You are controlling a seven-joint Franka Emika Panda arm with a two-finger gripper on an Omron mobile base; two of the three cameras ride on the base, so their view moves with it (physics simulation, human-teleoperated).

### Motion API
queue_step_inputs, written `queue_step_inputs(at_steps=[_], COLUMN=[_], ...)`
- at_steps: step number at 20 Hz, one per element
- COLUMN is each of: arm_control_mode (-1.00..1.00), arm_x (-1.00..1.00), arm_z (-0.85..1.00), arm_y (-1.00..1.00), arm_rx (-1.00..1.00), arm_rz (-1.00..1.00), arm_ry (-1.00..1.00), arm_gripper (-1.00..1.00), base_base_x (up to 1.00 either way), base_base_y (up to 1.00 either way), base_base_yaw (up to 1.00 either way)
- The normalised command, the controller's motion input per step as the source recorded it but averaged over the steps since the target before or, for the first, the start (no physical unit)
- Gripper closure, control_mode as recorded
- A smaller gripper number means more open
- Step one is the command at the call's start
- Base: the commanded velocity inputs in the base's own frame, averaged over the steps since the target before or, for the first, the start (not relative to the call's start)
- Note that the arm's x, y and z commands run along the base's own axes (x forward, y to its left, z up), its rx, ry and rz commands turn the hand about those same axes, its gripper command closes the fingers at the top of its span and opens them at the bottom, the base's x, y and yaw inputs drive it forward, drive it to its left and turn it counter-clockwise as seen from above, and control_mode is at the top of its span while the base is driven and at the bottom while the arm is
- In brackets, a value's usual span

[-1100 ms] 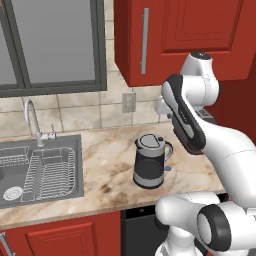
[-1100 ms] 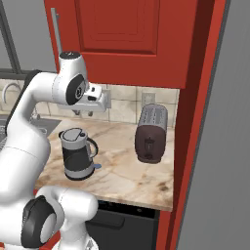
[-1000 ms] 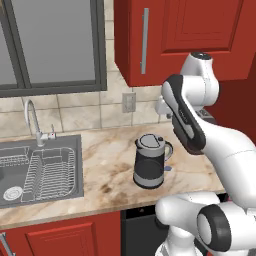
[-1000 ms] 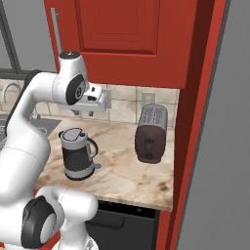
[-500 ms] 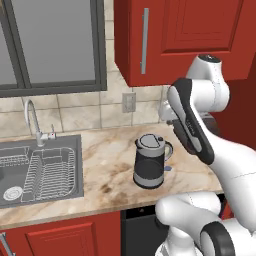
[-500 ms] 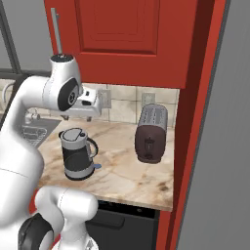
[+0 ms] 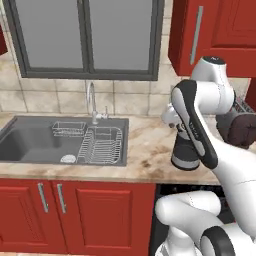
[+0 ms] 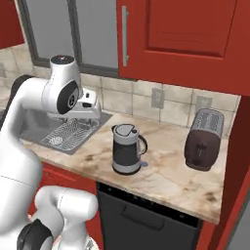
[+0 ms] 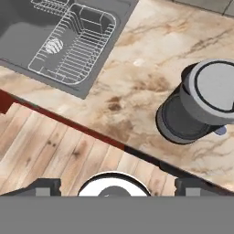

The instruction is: Navigate to the stove.

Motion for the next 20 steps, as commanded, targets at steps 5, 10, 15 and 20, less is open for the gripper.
queue_step_inputs(at_steps=[5,10,15,20], arm_control_mode=[1.0,1.0,1.0,1.0], arm_x=[0.0,0.0,0.0,0.0], arm_z=[0.0,0.0,0.0,0.0], arm_y=[0.0,0.0,0.0,0.0], arm_rx=[0.0,0.0,0.0,0.0], arm_rz=[0.0,0.0,0.0,0.0], arm_ry=[0.0,0.0,0.0,0.0], arm_gripper=[-1.0,-1.0,-1.0,-1.0], base_base_x=[-0.37,-0.16,-0.12,-0.04], base_base_y=[0.33,0.13,0.01,0.0], base_base_yaw=[0.85,0.98,1.0,1.0])
